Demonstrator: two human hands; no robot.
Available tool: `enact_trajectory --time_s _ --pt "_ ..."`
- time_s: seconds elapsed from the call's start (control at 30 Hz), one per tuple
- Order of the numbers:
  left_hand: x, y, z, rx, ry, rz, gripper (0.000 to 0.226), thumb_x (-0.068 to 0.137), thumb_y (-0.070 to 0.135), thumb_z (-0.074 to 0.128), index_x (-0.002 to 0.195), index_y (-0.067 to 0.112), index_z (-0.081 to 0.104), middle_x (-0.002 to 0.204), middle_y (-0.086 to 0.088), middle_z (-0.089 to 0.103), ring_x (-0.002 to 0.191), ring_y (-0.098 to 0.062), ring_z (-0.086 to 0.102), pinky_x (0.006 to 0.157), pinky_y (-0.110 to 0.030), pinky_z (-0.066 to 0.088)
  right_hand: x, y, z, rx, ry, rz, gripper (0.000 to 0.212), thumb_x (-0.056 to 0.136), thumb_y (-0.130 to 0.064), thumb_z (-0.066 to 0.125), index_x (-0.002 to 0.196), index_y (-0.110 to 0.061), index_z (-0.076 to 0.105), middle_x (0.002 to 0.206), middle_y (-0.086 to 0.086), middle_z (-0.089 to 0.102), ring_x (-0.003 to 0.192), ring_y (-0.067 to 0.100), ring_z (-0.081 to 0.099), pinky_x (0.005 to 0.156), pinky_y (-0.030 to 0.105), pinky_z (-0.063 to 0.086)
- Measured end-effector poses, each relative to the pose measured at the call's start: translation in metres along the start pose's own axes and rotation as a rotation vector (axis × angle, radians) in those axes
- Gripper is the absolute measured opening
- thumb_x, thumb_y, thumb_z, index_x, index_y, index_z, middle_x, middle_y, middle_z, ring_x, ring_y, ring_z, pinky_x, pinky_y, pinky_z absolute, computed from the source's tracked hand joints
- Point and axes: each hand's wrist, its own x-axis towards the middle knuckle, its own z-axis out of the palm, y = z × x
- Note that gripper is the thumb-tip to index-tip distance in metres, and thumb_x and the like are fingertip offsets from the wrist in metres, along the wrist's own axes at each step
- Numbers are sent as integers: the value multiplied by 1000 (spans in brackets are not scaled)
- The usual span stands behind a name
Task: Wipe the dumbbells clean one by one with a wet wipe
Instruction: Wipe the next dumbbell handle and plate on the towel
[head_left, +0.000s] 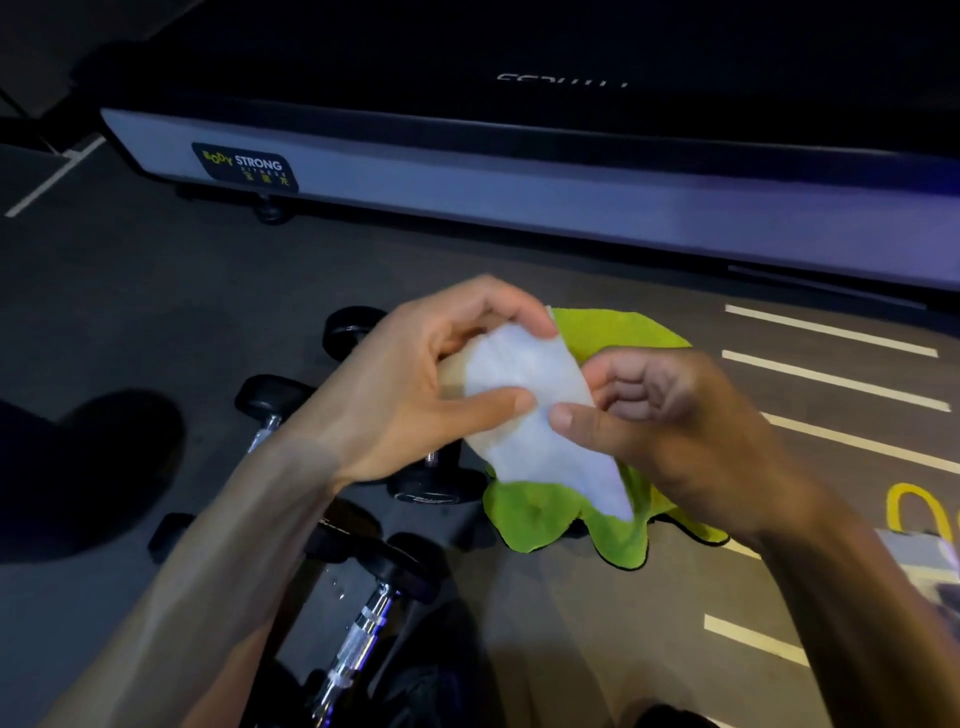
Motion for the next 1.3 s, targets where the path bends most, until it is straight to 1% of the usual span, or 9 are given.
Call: enact_trajectory --time_s 0.2,0.33,0.47,0.57,0.73,0.83,0.97,1.13,1.3 --pt "4 -18 -7 -207 140 -119 48 79 10 83 123 25 69 93 0 73 88 -23 66 79 -33 58 4 5 0 17 67 47 25 78 -33 81 74 -14 65 76 17 66 69 19 60 59 25 45" --pt "9 -25 -5 -262 78 -145 47 82 3 83 125 19 69 92 -1 74 82 -14 65 76 -24 57 12 4 4 110 55 132 25 79 -36 80 89 -14 71 95 15 78 86 36 75 74 47 57" --pt "18 -37 -5 -291 257 -196 41 76 9 85 113 26 75 90 6 73 84 -8 66 80 -22 55 18 2 6 179 107 151 20 88 -23 82 98 -8 73 92 16 81 88 40 78 81 60 60" --pt "25 -45 3 -534 390 -293 37 84 15 82 120 16 73 98 -3 72 85 -12 67 76 -24 58 25 -3 6 300 169 135 18 82 -25 75 94 -13 73 90 18 80 80 33 79 72 47 62" --pt "22 -37 20 -857 98 -595 60 93 59 59 121 7 70 93 -1 76 81 -11 73 70 -25 62 37 -1 2 417 234 148 17 78 -29 76 92 -19 74 89 19 80 75 29 77 71 43 61" --pt "21 -42 22 -807 87 -565 30 90 35 67 106 11 76 86 -3 74 73 -14 71 61 -27 60 40 2 0 435 257 163 12 85 -28 74 94 -20 74 93 19 80 78 33 76 75 50 61" --pt "21 -49 19 -642 188 -525 9 86 26 70 90 23 77 86 -5 73 72 -17 67 61 -29 52 39 8 -7 380 192 197 9 98 -17 64 104 -17 71 73 11 72 50 18 63 44 25 49" --pt "20 -53 15 -647 239 -430 19 90 19 68 103 28 79 94 -15 73 81 -26 68 72 -35 52 36 13 -9 367 137 100 17 100 -3 57 99 -12 72 75 15 73 58 18 65 51 23 53" --pt "17 -49 5 -482 236 -309 41 93 -1 56 72 25 81 79 1 72 77 -18 67 68 -30 57 37 11 -6 422 171 119 37 100 0 47 97 -16 80 87 8 75 71 18 69 61 24 52"
